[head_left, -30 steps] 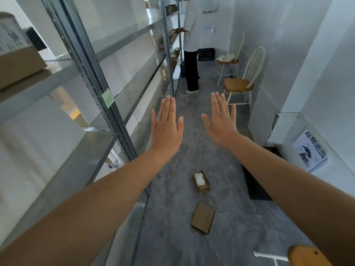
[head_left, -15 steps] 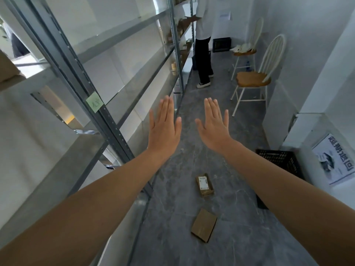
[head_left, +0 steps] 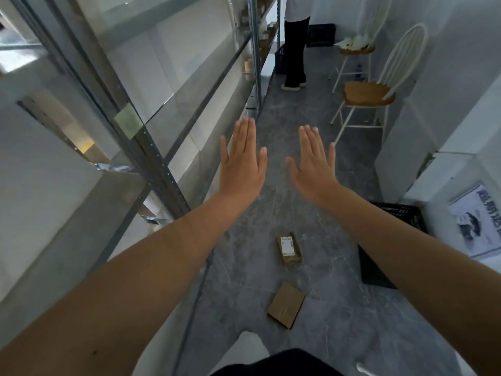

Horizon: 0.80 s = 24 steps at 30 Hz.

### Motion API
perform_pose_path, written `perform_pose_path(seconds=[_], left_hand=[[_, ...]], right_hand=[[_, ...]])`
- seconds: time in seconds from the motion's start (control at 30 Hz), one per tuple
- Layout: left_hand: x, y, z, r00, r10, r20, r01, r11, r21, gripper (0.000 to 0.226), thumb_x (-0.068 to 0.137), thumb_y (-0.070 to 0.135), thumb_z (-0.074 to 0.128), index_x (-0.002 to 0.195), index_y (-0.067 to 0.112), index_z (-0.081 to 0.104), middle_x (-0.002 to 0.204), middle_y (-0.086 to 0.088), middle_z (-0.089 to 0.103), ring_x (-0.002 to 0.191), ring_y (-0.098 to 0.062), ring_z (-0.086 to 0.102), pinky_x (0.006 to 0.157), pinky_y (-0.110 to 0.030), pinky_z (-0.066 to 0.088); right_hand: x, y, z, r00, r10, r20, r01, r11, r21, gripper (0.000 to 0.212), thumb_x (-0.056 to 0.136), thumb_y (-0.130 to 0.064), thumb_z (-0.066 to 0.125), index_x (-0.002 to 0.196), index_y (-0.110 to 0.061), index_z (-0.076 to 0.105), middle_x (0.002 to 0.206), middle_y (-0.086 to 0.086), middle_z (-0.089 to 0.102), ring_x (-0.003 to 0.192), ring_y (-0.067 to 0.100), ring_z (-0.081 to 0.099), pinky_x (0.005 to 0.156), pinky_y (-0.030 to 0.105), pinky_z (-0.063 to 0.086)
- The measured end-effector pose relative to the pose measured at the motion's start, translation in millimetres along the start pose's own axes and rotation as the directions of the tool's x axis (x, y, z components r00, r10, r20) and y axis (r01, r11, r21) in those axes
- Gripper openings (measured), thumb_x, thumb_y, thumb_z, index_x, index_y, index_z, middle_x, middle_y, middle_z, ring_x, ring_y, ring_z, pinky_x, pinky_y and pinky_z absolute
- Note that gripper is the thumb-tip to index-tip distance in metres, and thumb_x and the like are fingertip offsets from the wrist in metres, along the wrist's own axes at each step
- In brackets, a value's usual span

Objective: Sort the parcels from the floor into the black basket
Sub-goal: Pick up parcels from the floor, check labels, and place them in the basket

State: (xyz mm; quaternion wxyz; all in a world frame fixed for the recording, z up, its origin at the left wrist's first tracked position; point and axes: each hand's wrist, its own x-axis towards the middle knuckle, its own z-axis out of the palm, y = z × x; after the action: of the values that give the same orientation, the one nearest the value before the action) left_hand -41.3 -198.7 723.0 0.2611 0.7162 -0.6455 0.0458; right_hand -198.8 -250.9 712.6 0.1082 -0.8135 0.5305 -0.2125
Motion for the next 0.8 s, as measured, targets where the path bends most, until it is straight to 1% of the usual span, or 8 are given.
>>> perform_pose_path(seconds=[0.2,0.33,0.53,0.8], left_hand=[[32.1,-20.8,12.5,0.999,0.035,0.029,-0.033,0.997,-0.064,0.06,0.106,0.035,0.021,0.157,0.013,-0.001,0.166,-0.001,-0.005,0.152,-0.012,-0.008,0.123,-0.043,-0.007],[47.0,-30.5,21.3,0.995,0.087,0.045,-0.084,0.994,-0.073,0.06,0.106,0.034,0.021,0.157,0.01,0.0,0.166,-0.003,-0.003,0.152,-0.014,-0.007,0.123,-0.044,-0.007],[56.6,-45.8,37.0,0.991,0.11,0.078,-0.102,0.989,-0.103,0.06,0.106,0.033,0.023,0.157,0.01,0.0,0.166,-0.003,-0.004,0.152,-0.014,-0.007,0.123,-0.047,-0.003],[65.8,-52.5,62.9,0.983,0.119,0.138,-0.104,0.988,-0.111,0.06,0.106,0.035,0.021,0.157,0.011,-0.001,0.166,-0.002,-0.005,0.152,-0.013,-0.009,0.123,-0.045,-0.006]], right_hand=[[31.6,-15.0,3.3,0.998,0.054,-0.03,-0.054,0.999,-0.002,0.069,0.102,-0.035,0.033,0.158,-0.013,-0.002,0.166,-0.001,-0.006,0.15,0.011,-0.014,0.12,0.047,-0.013],[45.7,-20.0,7.6,0.994,0.095,-0.053,-0.097,0.995,-0.039,0.069,0.103,-0.037,0.033,0.158,-0.013,-0.002,0.166,-0.001,-0.005,0.151,0.012,-0.013,0.12,0.046,-0.014],[54.7,-25.1,25.2,0.987,0.144,-0.074,-0.148,0.987,-0.057,0.069,0.103,-0.036,0.035,0.158,-0.014,-0.001,0.166,-0.001,-0.005,0.151,0.012,-0.012,0.118,0.045,-0.014],[58.2,-15.4,41.4,0.989,0.146,-0.035,-0.149,0.986,-0.079,0.068,0.103,-0.035,0.032,0.158,-0.013,-0.002,0.166,-0.001,-0.006,0.15,0.012,-0.014,0.119,0.046,-0.014]])
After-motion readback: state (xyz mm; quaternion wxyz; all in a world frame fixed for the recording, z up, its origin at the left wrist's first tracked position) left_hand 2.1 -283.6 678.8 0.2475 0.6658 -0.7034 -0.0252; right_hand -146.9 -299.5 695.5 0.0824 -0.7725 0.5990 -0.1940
